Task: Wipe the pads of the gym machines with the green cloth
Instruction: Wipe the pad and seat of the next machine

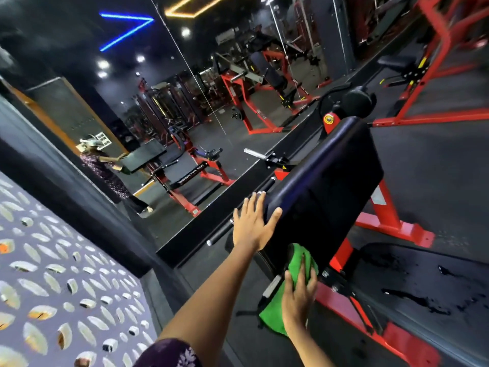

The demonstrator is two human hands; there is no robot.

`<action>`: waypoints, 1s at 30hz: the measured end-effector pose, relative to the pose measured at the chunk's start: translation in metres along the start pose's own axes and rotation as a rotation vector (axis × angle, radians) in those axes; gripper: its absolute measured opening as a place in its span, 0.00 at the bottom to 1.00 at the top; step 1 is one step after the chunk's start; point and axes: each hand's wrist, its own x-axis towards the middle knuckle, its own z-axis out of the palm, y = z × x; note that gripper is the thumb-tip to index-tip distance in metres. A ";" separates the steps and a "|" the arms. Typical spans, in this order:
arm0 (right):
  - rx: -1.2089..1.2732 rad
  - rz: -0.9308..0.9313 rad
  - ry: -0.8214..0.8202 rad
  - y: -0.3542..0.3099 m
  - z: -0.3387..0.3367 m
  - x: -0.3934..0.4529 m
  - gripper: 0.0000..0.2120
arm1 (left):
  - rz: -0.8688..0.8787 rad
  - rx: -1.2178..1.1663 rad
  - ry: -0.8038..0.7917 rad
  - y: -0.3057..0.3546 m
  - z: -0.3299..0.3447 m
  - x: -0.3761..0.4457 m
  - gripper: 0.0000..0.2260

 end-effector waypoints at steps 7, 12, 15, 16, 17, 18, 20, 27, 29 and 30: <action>0.003 0.383 0.088 -0.018 0.000 0.048 0.26 | 0.029 0.063 0.121 -0.002 0.008 -0.002 0.35; 0.000 -0.041 0.015 0.003 0.004 -0.002 0.26 | 0.036 -0.173 0.278 -0.005 0.008 -0.002 0.39; 0.053 0.331 0.122 -0.005 0.004 0.021 0.23 | 0.024 -0.312 0.317 -0.007 0.008 -0.004 0.37; 0.047 0.220 0.134 -0.022 0.007 0.022 0.23 | 0.025 -0.323 0.313 -0.009 0.008 -0.005 0.38; 0.041 0.047 0.131 -0.040 0.010 0.016 0.24 | 0.028 -0.330 0.305 -0.010 0.008 -0.004 0.38; 0.025 -0.140 0.109 -0.051 0.014 0.009 0.24 | 0.035 -0.338 0.293 -0.010 0.007 -0.003 0.38; 0.017 -0.391 0.032 -0.054 0.011 -0.005 0.24 | 0.030 -0.357 0.254 -0.009 0.004 -0.001 0.39; 0.054 0.183 0.102 0.009 -0.001 0.041 0.23 | 0.072 -0.018 0.159 -0.005 0.005 -0.002 0.35; 0.067 0.415 0.137 -0.012 -0.001 0.063 0.21 | 0.104 0.163 0.107 0.000 0.008 -0.002 0.34; 0.051 0.460 0.145 -0.024 0.000 0.069 0.21 | 0.120 0.235 0.077 0.003 0.008 -0.002 0.36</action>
